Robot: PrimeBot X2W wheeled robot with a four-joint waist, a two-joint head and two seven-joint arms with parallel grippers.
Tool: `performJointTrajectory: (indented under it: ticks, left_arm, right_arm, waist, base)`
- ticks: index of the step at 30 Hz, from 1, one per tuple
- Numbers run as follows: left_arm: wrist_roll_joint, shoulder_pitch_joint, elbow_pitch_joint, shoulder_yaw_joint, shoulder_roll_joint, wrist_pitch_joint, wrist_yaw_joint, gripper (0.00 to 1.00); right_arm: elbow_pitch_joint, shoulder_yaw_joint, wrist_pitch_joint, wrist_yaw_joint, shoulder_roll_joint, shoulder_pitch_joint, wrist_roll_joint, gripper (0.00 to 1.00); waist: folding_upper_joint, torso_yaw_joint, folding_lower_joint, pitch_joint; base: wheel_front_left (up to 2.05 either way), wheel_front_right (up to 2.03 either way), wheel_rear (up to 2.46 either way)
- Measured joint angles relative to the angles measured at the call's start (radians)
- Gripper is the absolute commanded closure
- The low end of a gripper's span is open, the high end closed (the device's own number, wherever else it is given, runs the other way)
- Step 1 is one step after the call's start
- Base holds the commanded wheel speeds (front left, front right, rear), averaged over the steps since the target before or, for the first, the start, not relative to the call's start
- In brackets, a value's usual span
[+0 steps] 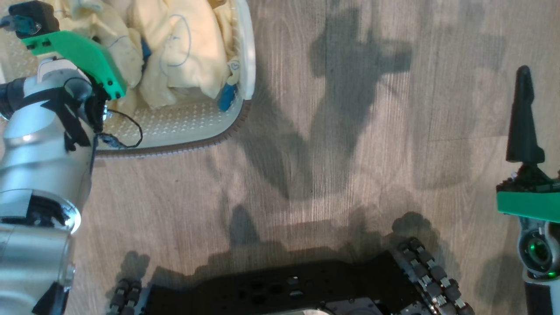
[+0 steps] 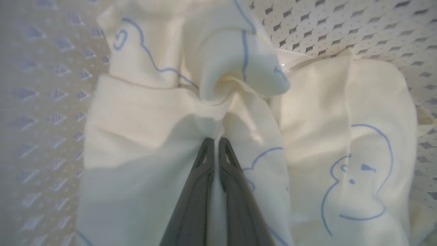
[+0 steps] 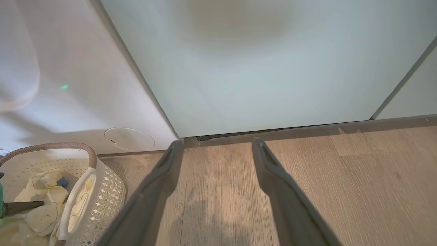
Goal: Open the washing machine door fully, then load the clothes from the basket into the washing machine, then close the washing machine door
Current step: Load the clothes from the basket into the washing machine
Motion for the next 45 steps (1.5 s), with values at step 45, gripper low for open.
performJointTrajectory:
  ticks: [45]
  left_arm:
    - [0.084,0.502,-0.738,-0.022,-0.083,-0.241,0.104,1.0]
  right_arm:
    - [0.003,-0.102,0.0,0.0,-0.021,0.16,-0.028,0.0]
  waist:
    - [0.0,0.127,-0.0001,-0.438]
  base:
    - [0.0,0.0,0.0]
